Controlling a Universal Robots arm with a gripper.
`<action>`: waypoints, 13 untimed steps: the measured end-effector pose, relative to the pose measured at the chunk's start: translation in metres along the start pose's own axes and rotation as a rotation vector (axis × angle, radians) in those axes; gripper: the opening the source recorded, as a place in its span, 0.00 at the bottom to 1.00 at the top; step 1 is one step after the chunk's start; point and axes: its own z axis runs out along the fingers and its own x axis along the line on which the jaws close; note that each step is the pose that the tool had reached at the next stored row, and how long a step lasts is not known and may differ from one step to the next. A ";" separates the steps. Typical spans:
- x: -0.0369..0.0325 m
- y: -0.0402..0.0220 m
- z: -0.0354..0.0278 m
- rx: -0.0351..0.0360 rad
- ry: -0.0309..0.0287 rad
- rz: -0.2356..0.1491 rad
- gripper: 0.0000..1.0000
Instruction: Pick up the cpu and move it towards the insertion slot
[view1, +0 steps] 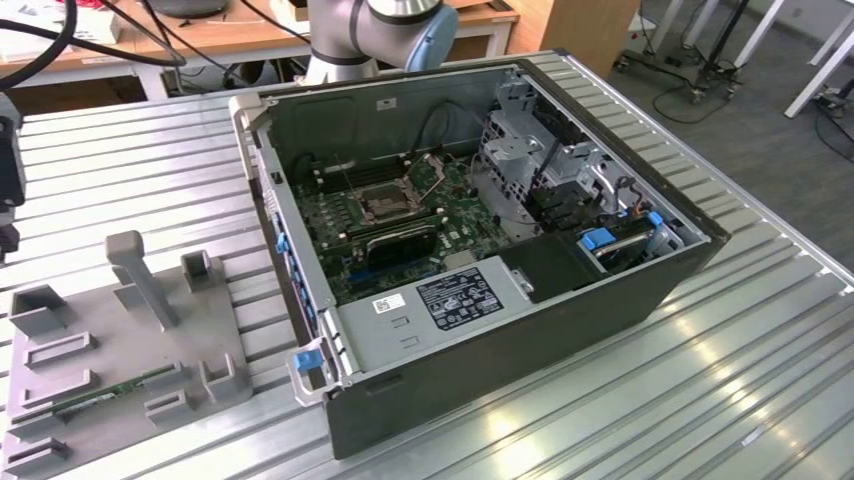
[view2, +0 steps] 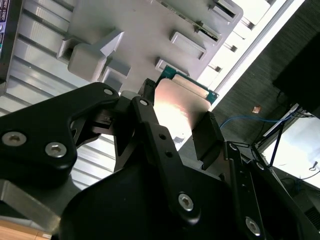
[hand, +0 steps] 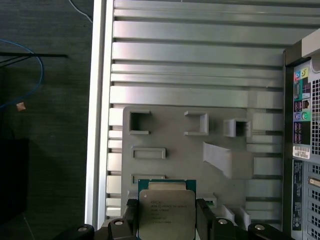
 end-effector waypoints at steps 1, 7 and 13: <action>-0.0011 0.0000 0.0000 0.0001 0.0000 0.000 0.55; -0.0086 -0.0001 0.0000 0.0000 -0.0001 0.000 0.55; -0.0172 -0.0003 -0.0001 0.0001 0.0000 0.000 0.55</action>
